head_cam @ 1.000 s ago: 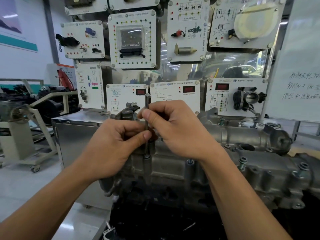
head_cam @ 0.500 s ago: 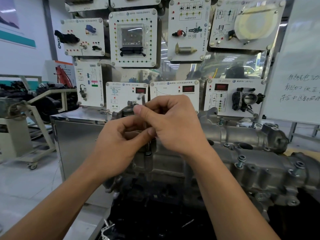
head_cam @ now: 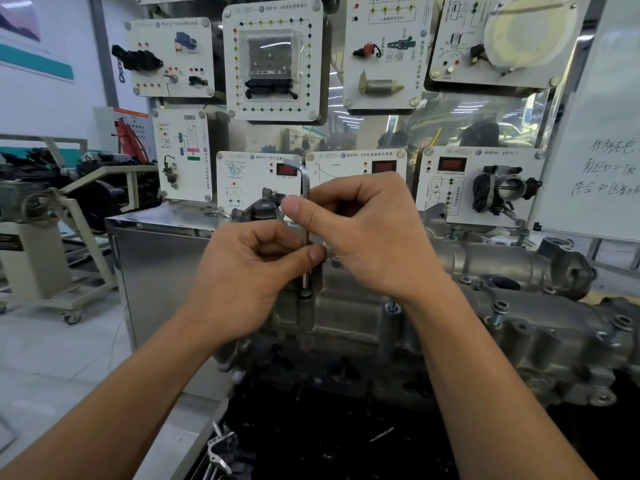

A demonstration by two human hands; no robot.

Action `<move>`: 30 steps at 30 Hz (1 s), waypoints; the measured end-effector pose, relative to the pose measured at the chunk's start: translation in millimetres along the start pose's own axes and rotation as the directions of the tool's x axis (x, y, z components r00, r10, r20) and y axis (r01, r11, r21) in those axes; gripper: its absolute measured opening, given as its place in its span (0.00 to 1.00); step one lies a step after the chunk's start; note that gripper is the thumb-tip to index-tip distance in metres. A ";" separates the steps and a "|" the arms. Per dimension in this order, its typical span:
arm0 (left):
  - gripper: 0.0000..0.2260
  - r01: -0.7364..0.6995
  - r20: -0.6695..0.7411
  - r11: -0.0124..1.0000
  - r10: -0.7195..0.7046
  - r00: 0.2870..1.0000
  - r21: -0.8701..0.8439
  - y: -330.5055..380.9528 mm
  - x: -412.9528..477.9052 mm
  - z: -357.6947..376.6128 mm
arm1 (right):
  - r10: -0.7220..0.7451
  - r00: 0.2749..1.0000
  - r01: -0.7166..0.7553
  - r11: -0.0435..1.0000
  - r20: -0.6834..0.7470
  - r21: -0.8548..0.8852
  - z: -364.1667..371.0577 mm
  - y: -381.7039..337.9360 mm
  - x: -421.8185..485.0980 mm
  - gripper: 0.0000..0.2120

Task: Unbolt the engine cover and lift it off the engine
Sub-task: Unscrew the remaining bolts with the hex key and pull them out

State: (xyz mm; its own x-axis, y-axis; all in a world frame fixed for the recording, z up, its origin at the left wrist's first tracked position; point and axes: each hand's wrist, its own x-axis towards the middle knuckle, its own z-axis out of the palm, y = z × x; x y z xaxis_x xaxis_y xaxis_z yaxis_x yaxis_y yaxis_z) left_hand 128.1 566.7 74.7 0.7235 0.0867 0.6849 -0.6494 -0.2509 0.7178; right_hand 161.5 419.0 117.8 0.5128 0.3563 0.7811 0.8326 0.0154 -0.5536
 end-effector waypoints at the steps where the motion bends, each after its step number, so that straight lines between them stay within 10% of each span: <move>1: 0.10 0.002 0.000 1.000 -0.002 1.000 -0.003 0.8 0.0 1.1 | 0.004 1.000 -0.004 1.000 -0.025 0.012 0.4 0.2 -0.4 0.08; 11: 0.27 -0.049 -0.064 0.999 0.049 0.997 -0.002 3.0 0.0 5.5 | -0.009 1.000 0.009 0.998 0.006 -0.068 4.7 3.9 1.1 0.08; 17: 0.10 -0.026 0.158 0.999 0.029 0.987 -0.023 2.9 -5.1 -5.9 | -0.017 0.986 0.041 0.988 0.164 -0.147 -7.9 -0.8 0.7 0.13; 30: 0.17 -0.007 -0.130 0.998 -0.001 0.992 -0.064 -0.2 -4.2 5.1 | 0.008 1.000 -0.009 0.999 -0.027 -0.036 0.3 5.7 -2.1 0.09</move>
State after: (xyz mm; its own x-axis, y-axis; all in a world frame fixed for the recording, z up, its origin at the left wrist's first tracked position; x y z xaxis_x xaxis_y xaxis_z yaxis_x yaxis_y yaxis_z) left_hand 126.3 561.5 71.1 0.6877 0.2115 0.6945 -0.6681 -0.1898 0.7194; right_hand 165.1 418.6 112.9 0.5252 0.3308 0.7840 0.8347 -0.0213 -0.5503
